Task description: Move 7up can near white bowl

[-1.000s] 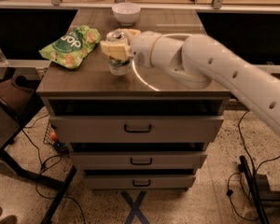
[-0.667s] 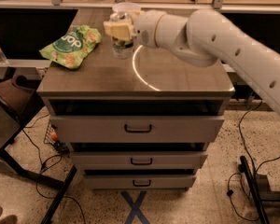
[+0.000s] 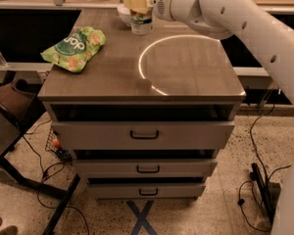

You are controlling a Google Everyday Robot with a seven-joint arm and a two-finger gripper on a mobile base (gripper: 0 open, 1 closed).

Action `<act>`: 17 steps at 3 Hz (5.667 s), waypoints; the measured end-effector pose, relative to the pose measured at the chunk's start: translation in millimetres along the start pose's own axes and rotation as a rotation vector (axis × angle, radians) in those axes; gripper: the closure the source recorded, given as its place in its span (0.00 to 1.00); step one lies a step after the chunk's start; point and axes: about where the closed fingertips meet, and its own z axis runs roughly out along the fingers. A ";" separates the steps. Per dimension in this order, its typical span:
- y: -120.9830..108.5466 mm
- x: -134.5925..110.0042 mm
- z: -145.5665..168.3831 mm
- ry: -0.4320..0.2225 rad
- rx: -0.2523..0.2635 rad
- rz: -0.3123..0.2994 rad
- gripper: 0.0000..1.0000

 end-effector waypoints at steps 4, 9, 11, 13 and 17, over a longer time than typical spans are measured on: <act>-78.2 17.3 18.3 0.019 0.219 0.016 1.00; -188.2 60.0 32.0 -0.019 0.423 0.034 1.00; -200.2 67.2 26.1 -0.008 0.469 0.021 1.00; -207.2 81.3 35.5 -0.033 0.483 0.038 1.00; -204.4 94.8 66.4 -0.068 0.480 0.058 0.51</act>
Offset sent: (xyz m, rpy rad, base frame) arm 0.0260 -0.0247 -0.0037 0.0043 0.0028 -0.1457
